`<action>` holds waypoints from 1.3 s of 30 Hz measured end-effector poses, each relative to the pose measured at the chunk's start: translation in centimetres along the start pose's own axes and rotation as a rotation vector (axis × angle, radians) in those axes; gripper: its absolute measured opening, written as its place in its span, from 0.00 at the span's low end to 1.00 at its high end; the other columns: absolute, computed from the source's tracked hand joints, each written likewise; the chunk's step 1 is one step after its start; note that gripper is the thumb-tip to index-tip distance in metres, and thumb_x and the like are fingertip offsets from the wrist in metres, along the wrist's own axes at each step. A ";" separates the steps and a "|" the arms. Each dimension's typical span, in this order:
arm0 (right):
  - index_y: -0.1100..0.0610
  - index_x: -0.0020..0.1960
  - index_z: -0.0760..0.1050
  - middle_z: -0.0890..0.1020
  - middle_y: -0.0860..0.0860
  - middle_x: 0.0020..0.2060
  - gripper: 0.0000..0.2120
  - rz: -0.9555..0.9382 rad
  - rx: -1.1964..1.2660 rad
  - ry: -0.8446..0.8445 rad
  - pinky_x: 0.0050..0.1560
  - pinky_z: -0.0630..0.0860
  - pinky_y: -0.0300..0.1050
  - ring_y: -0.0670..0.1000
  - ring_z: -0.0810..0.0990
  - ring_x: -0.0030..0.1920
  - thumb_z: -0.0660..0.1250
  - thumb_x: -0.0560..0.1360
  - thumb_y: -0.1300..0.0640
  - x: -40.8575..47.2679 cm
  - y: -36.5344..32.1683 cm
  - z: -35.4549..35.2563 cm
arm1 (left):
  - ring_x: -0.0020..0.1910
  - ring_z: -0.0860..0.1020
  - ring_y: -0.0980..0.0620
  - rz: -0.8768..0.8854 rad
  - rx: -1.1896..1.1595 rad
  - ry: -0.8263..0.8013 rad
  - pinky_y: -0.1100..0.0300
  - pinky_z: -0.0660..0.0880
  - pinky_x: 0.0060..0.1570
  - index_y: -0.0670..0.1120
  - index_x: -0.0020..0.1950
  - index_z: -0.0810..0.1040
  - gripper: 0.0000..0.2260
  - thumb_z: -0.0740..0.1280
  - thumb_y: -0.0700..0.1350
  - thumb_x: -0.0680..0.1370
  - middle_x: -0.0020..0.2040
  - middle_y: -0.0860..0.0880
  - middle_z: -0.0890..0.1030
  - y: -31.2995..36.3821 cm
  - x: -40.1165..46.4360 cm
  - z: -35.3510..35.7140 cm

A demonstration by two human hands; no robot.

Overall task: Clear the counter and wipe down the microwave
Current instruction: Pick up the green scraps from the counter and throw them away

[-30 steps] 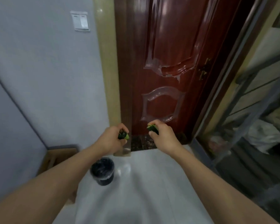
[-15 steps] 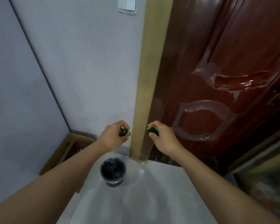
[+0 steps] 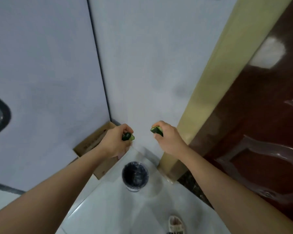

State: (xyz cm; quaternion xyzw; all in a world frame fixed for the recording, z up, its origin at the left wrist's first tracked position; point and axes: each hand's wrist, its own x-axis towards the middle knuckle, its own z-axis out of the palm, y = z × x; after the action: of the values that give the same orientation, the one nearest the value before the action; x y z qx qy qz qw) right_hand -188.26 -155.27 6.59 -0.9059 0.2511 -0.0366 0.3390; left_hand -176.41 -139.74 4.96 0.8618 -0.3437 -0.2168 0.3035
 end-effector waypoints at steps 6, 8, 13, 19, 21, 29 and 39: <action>0.58 0.62 0.72 0.78 0.55 0.57 0.13 -0.170 -0.029 -0.183 0.51 0.68 0.38 0.54 0.75 0.56 0.62 0.77 0.62 6.4 3.2 -0.7 | 0.41 0.73 0.59 -0.209 -0.034 0.188 0.74 0.66 0.36 0.54 0.49 0.75 0.11 0.72 0.41 0.71 0.44 0.58 0.76 0.9 2.0 3.3; 0.58 0.62 0.72 0.78 0.54 0.57 0.13 -0.215 -0.036 -0.258 0.50 0.67 0.36 0.53 0.75 0.56 0.62 0.77 0.62 7.9 4.5 -0.6 | 0.45 0.75 0.55 -0.299 -0.062 0.223 0.67 0.69 0.43 0.53 0.51 0.76 0.12 0.72 0.41 0.72 0.46 0.56 0.76 1.3 2.4 5.0; 0.57 0.61 0.73 0.79 0.53 0.56 0.12 -0.287 -0.039 -0.416 0.46 0.65 0.32 0.50 0.75 0.51 0.63 0.77 0.61 10.8 7.7 1.3 | 0.46 0.76 0.51 -0.473 -0.141 0.291 0.61 0.71 0.44 0.49 0.54 0.75 0.13 0.72 0.41 0.72 0.48 0.52 0.76 1.3 2.9 9.1; 0.58 0.57 0.74 0.80 0.54 0.53 0.11 -0.332 -0.051 -0.530 0.43 0.63 0.29 0.49 0.74 0.48 0.64 0.76 0.63 12.8 11.3 5.8 | 0.50 0.76 0.51 -0.629 -0.230 0.321 0.60 0.75 0.49 0.50 0.53 0.74 0.12 0.71 0.41 0.73 0.51 0.50 0.77 -1.3 3.8 13.1; 0.57 0.57 0.74 0.79 0.54 0.53 0.10 -0.331 -0.085 -0.567 0.47 0.65 0.33 0.50 0.75 0.50 0.65 0.76 0.62 13.4 12.3 7.7 | 0.52 0.77 0.49 -0.678 -0.235 0.332 0.58 0.76 0.51 0.49 0.54 0.74 0.12 0.71 0.41 0.73 0.54 0.48 0.78 -2.7 4.3 14.3; 0.58 0.59 0.73 0.78 0.55 0.55 0.11 -0.265 -0.148 -0.668 0.57 0.70 0.43 0.55 0.75 0.56 0.65 0.76 0.62 15.0 17.2 15.3 | 0.51 0.78 0.50 -0.761 -0.283 0.312 0.61 0.76 0.47 0.51 0.54 0.73 0.13 0.71 0.41 0.73 0.57 0.46 0.79 -10.0 6.5 20.8; 0.55 0.61 0.72 0.77 0.52 0.58 0.15 -0.251 -0.191 -0.638 0.52 0.65 0.37 0.53 0.75 0.58 0.67 0.75 0.60 17.2 28.7 30.8 | 0.50 0.79 0.48 -0.796 -0.250 0.264 0.56 0.79 0.48 0.50 0.55 0.74 0.14 0.71 0.41 0.72 0.54 0.47 0.80 -22.4 10.7 34.7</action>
State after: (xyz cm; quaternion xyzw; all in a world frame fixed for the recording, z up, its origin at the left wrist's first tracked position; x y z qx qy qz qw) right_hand -178.36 -163.66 -37.04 -0.9231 0.0216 0.2305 0.3072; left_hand -179.12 -147.50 -36.91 0.9041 0.0860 -0.2448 0.3394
